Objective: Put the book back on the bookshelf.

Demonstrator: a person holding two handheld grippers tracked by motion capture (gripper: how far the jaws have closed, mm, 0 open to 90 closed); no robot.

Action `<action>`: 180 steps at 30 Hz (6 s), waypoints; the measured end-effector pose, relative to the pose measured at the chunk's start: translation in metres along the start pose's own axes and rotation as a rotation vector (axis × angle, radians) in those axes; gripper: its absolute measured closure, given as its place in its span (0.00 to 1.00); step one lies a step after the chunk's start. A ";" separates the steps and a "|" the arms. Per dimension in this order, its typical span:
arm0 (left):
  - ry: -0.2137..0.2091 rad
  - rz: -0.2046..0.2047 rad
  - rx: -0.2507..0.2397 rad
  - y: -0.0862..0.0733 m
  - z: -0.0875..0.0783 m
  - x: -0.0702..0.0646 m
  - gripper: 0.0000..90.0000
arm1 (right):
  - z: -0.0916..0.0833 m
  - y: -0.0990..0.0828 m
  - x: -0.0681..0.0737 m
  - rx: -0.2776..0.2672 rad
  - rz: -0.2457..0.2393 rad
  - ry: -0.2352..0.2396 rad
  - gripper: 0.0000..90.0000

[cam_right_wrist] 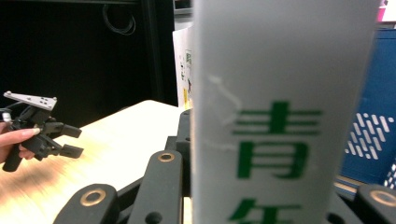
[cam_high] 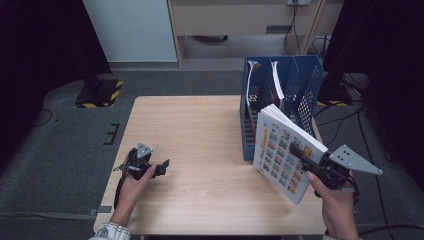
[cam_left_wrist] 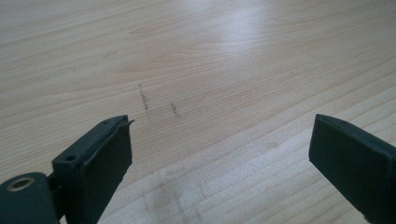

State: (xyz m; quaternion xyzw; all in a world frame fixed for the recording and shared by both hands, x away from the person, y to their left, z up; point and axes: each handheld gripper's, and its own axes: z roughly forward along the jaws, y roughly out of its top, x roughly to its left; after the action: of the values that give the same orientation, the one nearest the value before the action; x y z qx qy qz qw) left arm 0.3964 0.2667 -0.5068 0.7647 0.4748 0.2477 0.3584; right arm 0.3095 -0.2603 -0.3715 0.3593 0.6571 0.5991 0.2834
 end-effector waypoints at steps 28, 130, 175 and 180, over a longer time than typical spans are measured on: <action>-0.001 -0.003 -0.004 0.000 0.000 -0.001 0.07 | -0.016 0.006 -0.016 -0.030 0.004 -0.071 0.82; 0.010 0.013 -0.016 -0.001 -0.002 -0.003 0.07 | 0.054 0.079 -0.117 -0.021 0.032 -0.499 0.82; 0.008 0.011 0.002 -0.003 0.003 -0.002 0.07 | 0.113 0.072 -0.134 -0.032 0.037 -0.517 0.82; 0.010 0.013 0.004 -0.003 0.003 -0.003 0.07 | 0.116 0.069 -0.137 -0.043 0.038 -0.515 0.82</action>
State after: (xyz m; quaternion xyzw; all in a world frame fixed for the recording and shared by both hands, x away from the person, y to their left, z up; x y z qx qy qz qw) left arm 0.3959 0.2642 -0.5116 0.7672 0.4721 0.2530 0.3528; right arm 0.4914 -0.3023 -0.3249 0.5060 0.5436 0.5069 0.4376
